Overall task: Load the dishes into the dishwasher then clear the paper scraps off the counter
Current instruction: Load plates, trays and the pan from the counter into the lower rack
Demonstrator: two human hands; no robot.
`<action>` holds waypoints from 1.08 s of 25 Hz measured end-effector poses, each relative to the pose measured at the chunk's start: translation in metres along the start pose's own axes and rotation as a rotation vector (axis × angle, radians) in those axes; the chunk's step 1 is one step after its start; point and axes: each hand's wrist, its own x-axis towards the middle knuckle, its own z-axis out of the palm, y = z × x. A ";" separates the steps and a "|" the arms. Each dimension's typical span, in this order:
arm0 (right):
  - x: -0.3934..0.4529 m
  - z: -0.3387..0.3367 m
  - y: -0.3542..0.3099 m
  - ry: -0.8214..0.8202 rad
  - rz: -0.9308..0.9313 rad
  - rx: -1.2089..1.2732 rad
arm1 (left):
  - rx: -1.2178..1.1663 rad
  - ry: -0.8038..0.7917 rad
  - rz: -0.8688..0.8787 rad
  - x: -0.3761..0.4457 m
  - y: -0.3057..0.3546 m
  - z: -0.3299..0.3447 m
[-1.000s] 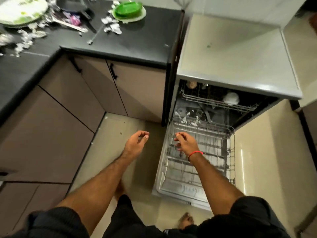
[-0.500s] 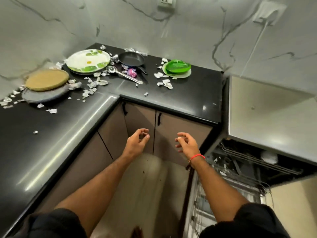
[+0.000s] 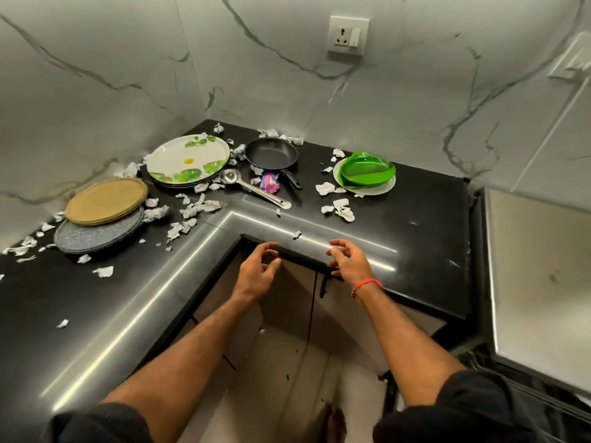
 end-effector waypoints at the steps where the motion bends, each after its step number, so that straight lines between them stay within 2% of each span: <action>1: 0.017 0.001 -0.005 -0.021 0.003 -0.006 | 0.003 0.017 -0.009 0.017 0.004 0.002; 5: 0.080 0.004 -0.032 -0.093 -0.036 -0.015 | 0.016 0.102 0.007 0.080 0.019 0.001; 9: 0.143 0.020 -0.043 -0.132 -0.054 -0.019 | 0.011 0.175 -0.048 0.125 0.019 -0.003; 14: 0.201 0.064 -0.035 -0.175 -0.040 -0.047 | 0.082 0.116 -0.072 0.181 -0.025 -0.014; 18: 0.240 0.091 -0.043 -0.083 -0.008 -0.124 | 0.162 0.019 -0.104 0.233 -0.058 -0.030; 22: 0.263 0.117 -0.045 0.017 -0.022 -0.286 | 0.198 -0.048 -0.104 0.263 -0.087 -0.044; 25: 0.268 0.155 -0.046 -0.123 -0.148 -0.538 | 0.109 -0.034 -0.228 0.270 -0.107 -0.051; 27: 0.267 0.179 -0.042 -0.216 -0.198 -0.794 | -0.024 0.002 -0.289 0.274 -0.118 -0.053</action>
